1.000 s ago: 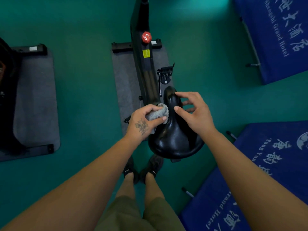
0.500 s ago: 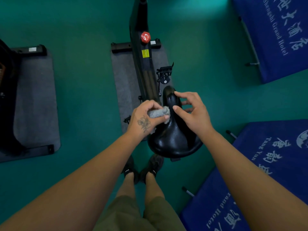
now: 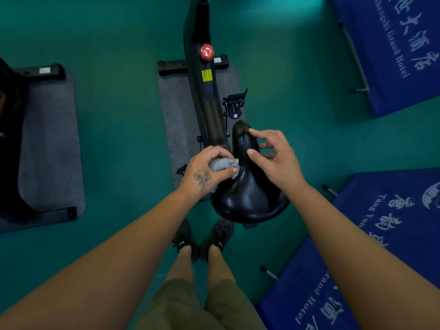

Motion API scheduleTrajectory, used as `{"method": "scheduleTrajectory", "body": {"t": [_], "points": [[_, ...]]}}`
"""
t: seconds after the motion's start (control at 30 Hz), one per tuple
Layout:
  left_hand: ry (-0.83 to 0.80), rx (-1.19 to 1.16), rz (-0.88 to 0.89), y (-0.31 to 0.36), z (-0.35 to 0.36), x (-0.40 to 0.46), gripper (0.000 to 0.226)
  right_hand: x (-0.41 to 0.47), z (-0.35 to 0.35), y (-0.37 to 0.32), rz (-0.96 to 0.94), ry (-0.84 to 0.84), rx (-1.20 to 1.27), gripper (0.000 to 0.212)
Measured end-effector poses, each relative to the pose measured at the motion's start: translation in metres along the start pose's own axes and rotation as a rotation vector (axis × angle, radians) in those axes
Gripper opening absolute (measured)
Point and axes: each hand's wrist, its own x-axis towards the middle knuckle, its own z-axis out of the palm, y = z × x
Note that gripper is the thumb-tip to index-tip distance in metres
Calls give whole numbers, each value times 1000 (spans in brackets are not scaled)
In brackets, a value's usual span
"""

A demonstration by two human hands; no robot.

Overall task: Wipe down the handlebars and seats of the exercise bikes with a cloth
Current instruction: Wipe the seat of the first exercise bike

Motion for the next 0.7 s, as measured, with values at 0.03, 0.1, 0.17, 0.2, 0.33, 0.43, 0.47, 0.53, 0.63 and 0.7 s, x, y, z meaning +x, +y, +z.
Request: {"method": "scheduleTrajectory", "body": {"t": [0.03, 0.1, 0.17, 0.2, 0.33, 0.43, 0.47, 0.53, 0.63, 0.7], "points": [[-13, 9, 0, -4, -1, -5, 23, -1, 1, 0, -2, 2, 3, 45], [-21, -2, -9, -9, -4, -14, 23, -2, 2, 0, -2, 3, 6, 45], [-18, -27, -27, -11, -6, -17, 23, -3, 2, 0, 6, 1, -6, 47], [-16, -42, -32, -11, -6, -16, 24, -4, 2, -1, 9, -2, -15, 47], [71, -133, -12, 4, -1, 0, 28, -6, -1, -3, 15, -21, -34, 51], [81, -94, -1, 11, 2, 10, 27, -9, -2, -2, 24, -33, -38, 54], [58, -78, -8, 10, 3, 9, 26, -10, -2, -2, 26, -34, -38, 55], [13, -56, -26, 3, 4, 2, 24, -12, -2, -2, 29, -36, -32, 58], [-22, -79, -67, -12, 1, -16, 20, -16, 0, 1, 30, -24, -20, 58], [-28, -111, -111, -17, -3, -27, 19, -18, 2, 2, 32, -16, -19, 57]]}}
